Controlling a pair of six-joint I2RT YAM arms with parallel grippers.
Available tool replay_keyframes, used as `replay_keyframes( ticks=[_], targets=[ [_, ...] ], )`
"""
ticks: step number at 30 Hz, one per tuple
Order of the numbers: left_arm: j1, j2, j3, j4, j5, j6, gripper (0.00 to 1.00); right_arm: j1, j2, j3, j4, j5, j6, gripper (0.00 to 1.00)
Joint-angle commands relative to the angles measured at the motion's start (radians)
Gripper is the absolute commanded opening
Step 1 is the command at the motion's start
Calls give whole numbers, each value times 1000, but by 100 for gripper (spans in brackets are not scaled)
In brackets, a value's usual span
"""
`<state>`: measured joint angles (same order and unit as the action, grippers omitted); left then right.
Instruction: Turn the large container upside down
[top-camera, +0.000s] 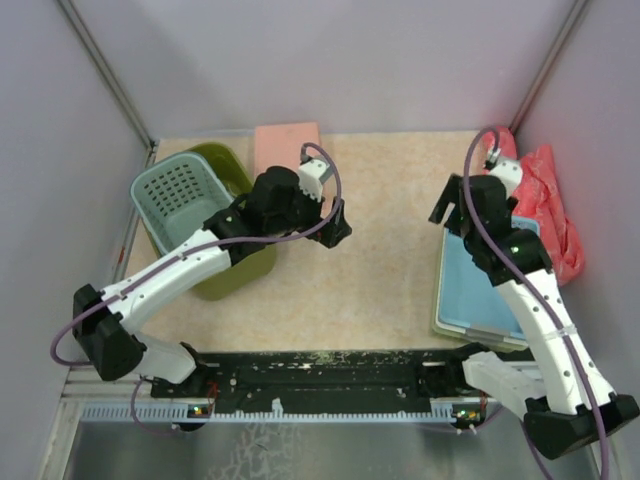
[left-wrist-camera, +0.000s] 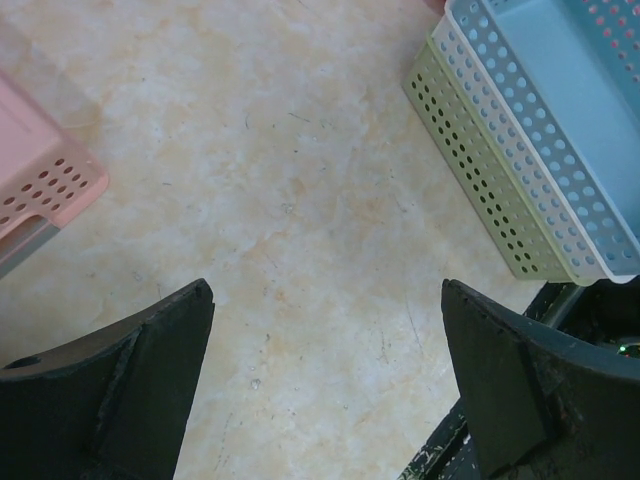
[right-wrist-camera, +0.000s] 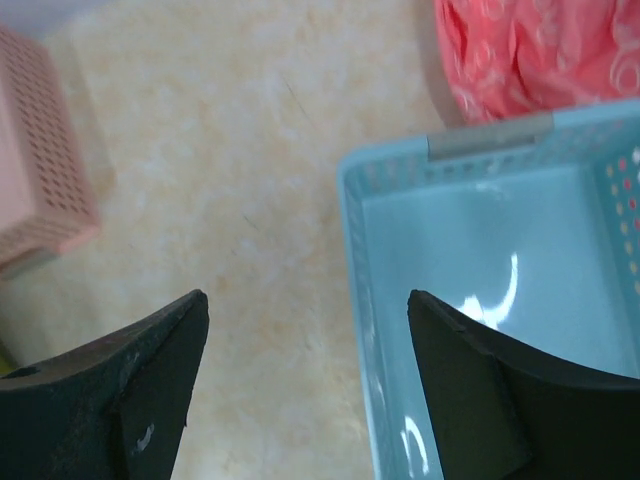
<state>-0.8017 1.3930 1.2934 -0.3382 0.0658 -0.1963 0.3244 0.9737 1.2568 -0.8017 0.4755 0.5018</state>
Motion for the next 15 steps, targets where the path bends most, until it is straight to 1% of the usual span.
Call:
replay_keyframes(
  ticks=[1,4,6,8,10,12,13,15],
  targets=[
    [-15,35,3,64,-10,34,99,4,4,-146,-172,-76,60,79],
    [-19,51,11,51,-9,44,99,3,1,-229,-145,-127,84,78],
    [-19,54,11,44,-11,50,99,4,6,-257,-145,-111,97,71],
    [-19,54,4,39,-12,52,100,4,2,-273,-144,-83,101,61],
    [-19,57,-1,40,-12,51,99,3,-4,-278,-143,-66,104,48],
    [-19,62,-1,41,-9,48,99,3,-9,-284,-140,-64,99,38],
    [-19,65,-1,42,-6,46,99,3,-8,-287,-137,-64,96,34],
    [-18,71,1,45,-1,44,99,4,-4,-300,-125,-67,90,33]
  ],
)
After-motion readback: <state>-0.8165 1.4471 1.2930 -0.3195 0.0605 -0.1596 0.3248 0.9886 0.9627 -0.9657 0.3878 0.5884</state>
